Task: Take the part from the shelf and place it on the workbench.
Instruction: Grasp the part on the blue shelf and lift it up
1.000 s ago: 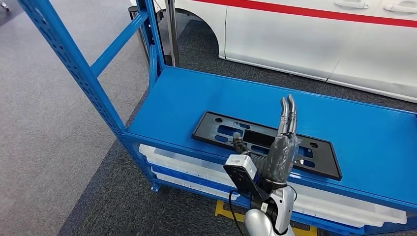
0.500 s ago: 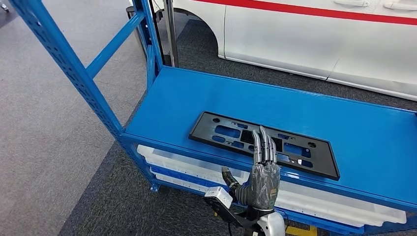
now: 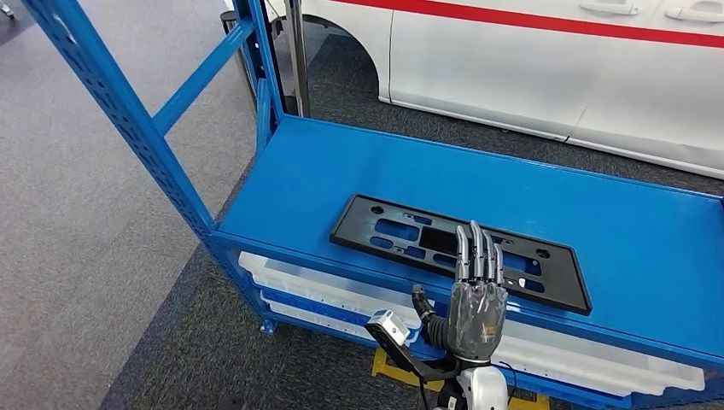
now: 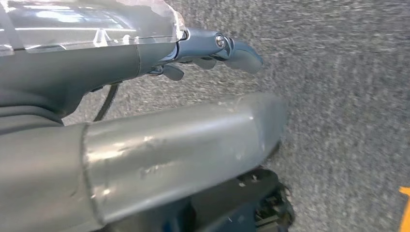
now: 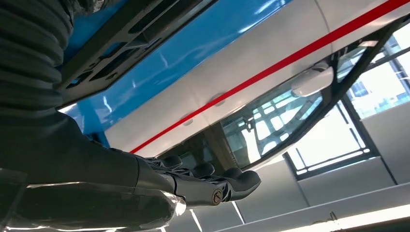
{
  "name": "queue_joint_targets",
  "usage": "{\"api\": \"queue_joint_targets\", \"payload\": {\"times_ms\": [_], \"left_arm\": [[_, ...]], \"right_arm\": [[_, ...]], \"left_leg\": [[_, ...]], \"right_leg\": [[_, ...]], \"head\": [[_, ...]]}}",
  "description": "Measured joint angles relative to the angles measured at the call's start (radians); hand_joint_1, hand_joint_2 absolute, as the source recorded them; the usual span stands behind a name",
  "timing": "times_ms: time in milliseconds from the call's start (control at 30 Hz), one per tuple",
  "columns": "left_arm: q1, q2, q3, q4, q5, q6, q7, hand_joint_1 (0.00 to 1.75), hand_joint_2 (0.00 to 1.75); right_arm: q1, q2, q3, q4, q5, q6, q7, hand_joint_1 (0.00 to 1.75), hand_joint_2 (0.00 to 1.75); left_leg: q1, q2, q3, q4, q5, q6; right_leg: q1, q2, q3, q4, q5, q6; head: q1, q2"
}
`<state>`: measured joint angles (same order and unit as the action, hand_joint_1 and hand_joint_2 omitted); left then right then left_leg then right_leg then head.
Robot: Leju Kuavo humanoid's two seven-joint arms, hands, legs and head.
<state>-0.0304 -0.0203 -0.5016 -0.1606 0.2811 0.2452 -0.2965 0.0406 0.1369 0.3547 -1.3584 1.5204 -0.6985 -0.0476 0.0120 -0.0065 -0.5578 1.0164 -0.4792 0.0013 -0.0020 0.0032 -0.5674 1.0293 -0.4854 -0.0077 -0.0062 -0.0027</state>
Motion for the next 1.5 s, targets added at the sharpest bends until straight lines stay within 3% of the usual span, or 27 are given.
{"api": "queue_joint_targets", "payload": {"times_ms": [67, 100, 200, 233, 267, 300, 333, 400, 433, 500, 567, 633, 700, 733, 767, 800, 867, 933, 1033, 1100, 1200, 1267, 1433, 1467, 1500], "left_arm": [[0.0, 0.001, -0.004, 0.0, -0.001, 0.0, 0.002, 0.0, 0.0], [-0.001, 0.001, -0.006, 0.0, -0.002, 0.0, 0.002, 0.0, 0.0], [-0.004, 0.003, -0.014, 0.0, -0.002, 0.0, 0.004, 0.0, 0.0], [-0.004, 0.003, -0.017, 0.0, -0.002, 0.0, 0.005, 0.0, 0.0], [-0.004, 0.003, -0.02, 0.0, -0.002, 0.0, 0.005, 0.0, 0.0], [-0.004, 0.003, -0.022, 0.0, -0.002, 0.0, 0.006, 0.0, 0.0], [-0.004, 0.002, -0.023, 0.0, -0.002, 0.0, 0.007, 0.0, 0.0], [-0.005, 0.002, -0.024, 0.0, -0.002, 0.0, 0.009, 0.0, 0.0], [-0.005, 0.002, -0.024, 0.0, -0.002, -0.001, 0.01, 0.0, 0.0], [-0.006, 0.002, -0.026, 0.0, -0.001, -0.002, 0.01, 0.0, 0.0], [-0.006, 0.003, -0.029, 0.0, 0.001, -0.004, 0.01, 0.0, 0.0], [-0.008, 0.004, -0.034, 0.0, 0.004, -0.004, 0.01, 0.0, 0.0], [-0.007, 0.004, -0.039, 0.0, 0.005, -0.004, 0.01, 0.0, 0.0], [-0.006, 0.004, -0.042, 0.0, 0.005, -0.004, 0.01, 0.0, 0.0], [-0.006, 0.004, -0.045, 0.0, 0.006, -0.004, 0.01, 0.0, 0.0], [-0.006, 0.004, -0.046, 0.0, 0.006, -0.004, 0.01, 0.0, 0.0], [-0.007, 0.006, -0.048, 0.0, 0.006, -0.004, 0.009, 0.0, 0.0], [-0.009, 0.007, -0.048, 0.0, 0.006, -0.004, 0.009, 0.0, 0.0], [-0.008, 0.006, -0.049, 0.001, 0.005, -0.005, 0.009, 0.0, 0.0], [-0.008, 0.007, -0.049, 0.001, 0.005, -0.006, 0.009, 0.0, 0.0], [-0.01, 0.009, -0.05, 0.001, 0.003, -0.008, 0.01, 0.0, 0.0], [-0.009, 0.01, -0.052, 0.001, 0.0, -0.012, 0.011, 0.0, 0.0], [-0.009, 0.01, -0.053, 0.001, -0.001, -0.014, 0.011, 0.0, 0.0], [-0.009, 0.01, -0.054, 0.001, -0.002, -0.014, 0.011, 0.0, 0.0], [-0.01, 0.01, -0.057, 0.001, -0.003, -0.015, 0.011, 0.0, 0.0]], "right_arm": [[-0.015, 0.0, -0.012, 0.009, 0.019, 0.0, 0.023, 0.0, 1.75], [-0.025, 0.0, -0.017, 0.017, 0.025, 0.0, 0.033, 0.0, 1.75], [-0.045, -0.001, -0.027, 0.05, 0.034, -0.001, 0.049, 0.0, 1.75], [-0.048, -0.002, -0.029, 0.064, 0.036, -0.001, 0.052, 0.0, 1.75], [-0.051, -0.002, -0.03, 0.076, 0.037, -0.001, 0.054, 0.0, 1.75], [-0.055, -0.002, -0.03, 0.088, 0.039, -0.001, 0.056, 0.0, 1.75], [-0.06, -0.002, -0.03, 0.098, 0.04, -0.001, 0.058, 0.0, 1.75], [-0.071, -0.003, -0.03, 0.118, 0.043, -0.001, 0.067, 0.0, 1.75], [-0.076, -0.003, -0.03, 0.131, 0.044, -0.001, 0.074, 0.0, 1.75], [-0.081, -0.005, -0.031, 0.156, 0.045, -0.001, 0.084, 0.0, 1.75], [-0.087, -0.007, -0.031, 0.179, 0.045, -0.001, 0.092, 0.0, 1.75], [-0.097, -0.007, -0.031, 0.204, 0.046, -0.002, 0.099, 0.0, 1.75], [-0.102, -0.007, -0.03, 0.236, 0.047, -0.002, 0.107, 0.0, 1.75], [-0.103, -0.008, -0.03, 0.251, 0.047, -0.002, 0.111, 0.0, 1.75], [-0.103, -0.008, -0.03, 0.264, 0.047, -0.002, 0.114, 0.0, 1.75], [-0.104, -0.008, -0.03, 0.273, 0.047, -0.002, 0.116, 0.0, 1.75], [-0.106, -0.008, -0.03, 0.287, 0.047, -0.002, 0.119, 0.0, 1.75], [-0.11, -0.008, -0.03, 0.299, 0.047, -0.002, 0.122, 0.0, 1.75], [-0.114, -0.009, -0.03, 0.319, 0.047, -0.002, 0.126, 0.0, 1.75], [-0.118, -0.01, -0.03, 0.33, 0.047, -0.002, 0.127, 0.0, 1.75], [-0.126, -0.012, -0.03, 0.348, 0.047, -0.002, 0.133, 0.0, 1.75], [-0.131, -0.016, -0.03, 0.366, 0.047, -0.002, 0.141, 0.0, 1.75], [-0.133, -0.018, -0.03, 0.375, 0.047, -0.002, 0.146, 0.0, 1.75], [-0.136, -0.019, -0.03, 0.378, 0.047, -0.002, 0.147, 0.0, 1.75], [-0.147, -0.02, -0.031, 0.385, 0.047, -0.002, 0.148, 0.0, 1.75]], "left_leg": [[0.004, 0.002, 0.001, -0.008, 0.007, 0.014], [0.006, 0.003, 0.002, -0.012, 0.01, 0.021], [0.005, 0.006, 0.0, -0.013, 0.011, 0.028], [0.004, 0.005, 0.0, -0.012, 0.011, 0.029], [0.004, 0.005, 0.001, -0.012, 0.011, 0.028], [0.004, 0.003, 0.002, -0.012, 0.01, 0.028], [0.004, 0.002, 0.004, -0.011, 0.009, 0.026], [0.001, 0.001, 0.005, -0.009, 0.006, 0.02], [0.0, 0.001, 0.004, -0.008, 0.005, 0.016], [0.0, 0.0, 0.001, -0.01, 0.007, 0.005], [0.0, 0.001, -0.003, 0.001, -0.005, -0.005], [0.001, 0.002, -0.037, 0.081, -0.055, -0.013], [0.002, 0.002, -0.099, 0.214, -0.116, -0.018], [0.003, 0.002, -0.122, 0.26, -0.128, -0.02], [0.003, 0.002, -0.129, 0.271, -0.119, -0.021], [0.003, 0.002, -0.115, 0.24, -0.092, -0.021], [0.002, 0.003, -0.051, 0.106, -0.023, -0.016], [-0.001, 0.001, -0.007, 0.012, 0.005, -0.008], [-0.001, 0.0, -0.005, -0.003, 0.007, 0.007], [0.003, 0.002, -0.004, -0.01, 0.014, 0.02], [0.002, 0.004, -0.006, -0.012, 0.017, 0.03], [0.001, 0.005, -0.007, -0.011, 0.017, 0.03], [0.0, 0.004, -0.007, -0.011, 0.017, 0.03], [0.0, 0.004, -0.006, -0.01, 0.017, 0.03], [0.0, 0.003, -0.005, -0.01, 0.016, 0.029]], "right_leg": [[-0.002, 0.0, -0.007, 0.018, -0.016, 0.009], [-0.003, 0.001, -0.022, 0.053, -0.04, 0.013], [-0.007, 0.0, -0.111, 0.24, -0.129, 0.023], [-0.008, 0.0, -0.13, 0.276, -0.134, 0.024], [-0.008, 0.0, -0.131, 0.274, -0.118, 0.023], [-0.009, 0.0, -0.113, 0.232, -0.085, 0.021], [-0.009, 0.0, -0.08, 0.161, -0.043, 0.017], [-0.004, 0.0, -0.023, 0.038, 0.006, 0.008], [-0.002, 0.001, -0.011, 0.007, 0.012, 0.005], [0.001, 0.002, -0.011, -0.002, 0.01, 0.001], [-0.005, 0.0, -0.007, -0.012, 0.014, -0.008], [-0.011, -0.003, -0.001, -0.022, 0.019, -0.018], [-0.01, -0.005, -0.001, -0.022, 0.019, -0.022], [-0.009, -0.006, -0.001, -0.021, 0.018, -0.022], [-0.009, -0.006, -0.001, -0.02, 0.017, -0.022], [-0.009, -0.005, -0.001, -0.018, 0.016, -0.022], [-0.009, -0.003, 0.0, -0.011, 0.011, -0.017], [-0.005, -0.002, -0.003, -0.002, 0.006, -0.008], [-0.003, -0.001, -0.007, 0.0, 0.006, 0.006], [-0.004, -0.001, -0.019, 0.03, -0.019, 0.015], [-0.008, -0.002, -0.097, 0.2, -0.11, 0.025], [-0.009, -0.002, -0.14, 0.291, -0.137, 0.028], [-0.01, -0.002, -0.149, 0.307, -0.133, 0.028], [-0.01, -0.002, -0.138, 0.283, -0.116, 0.026], [-0.009, -0.002, -0.104, 0.212, -0.077, 0.022]], "head": [[0.0, 0.0], [0.0, 0.0], [0.0, 0.0], [0.0, 0.0], [0.0, 0.0], [0.0, 0.0], [0.0, 0.0], [0.0, 0.0], [0.0, 0.0], [0.0, 0.0], [0.0, 0.0], [-0.001, 0.0], [-0.001, 0.0], [-0.001, 0.0], [-0.001, 0.0], [-0.001, 0.0], [-0.001, 0.0], [0.0, 0.0], [0.0, 0.0], [0.0, 0.0], [0.001, 0.0], [0.0, 0.0], [0.0, 0.0], [0.0, 0.0], [0.0, 0.0]]}}
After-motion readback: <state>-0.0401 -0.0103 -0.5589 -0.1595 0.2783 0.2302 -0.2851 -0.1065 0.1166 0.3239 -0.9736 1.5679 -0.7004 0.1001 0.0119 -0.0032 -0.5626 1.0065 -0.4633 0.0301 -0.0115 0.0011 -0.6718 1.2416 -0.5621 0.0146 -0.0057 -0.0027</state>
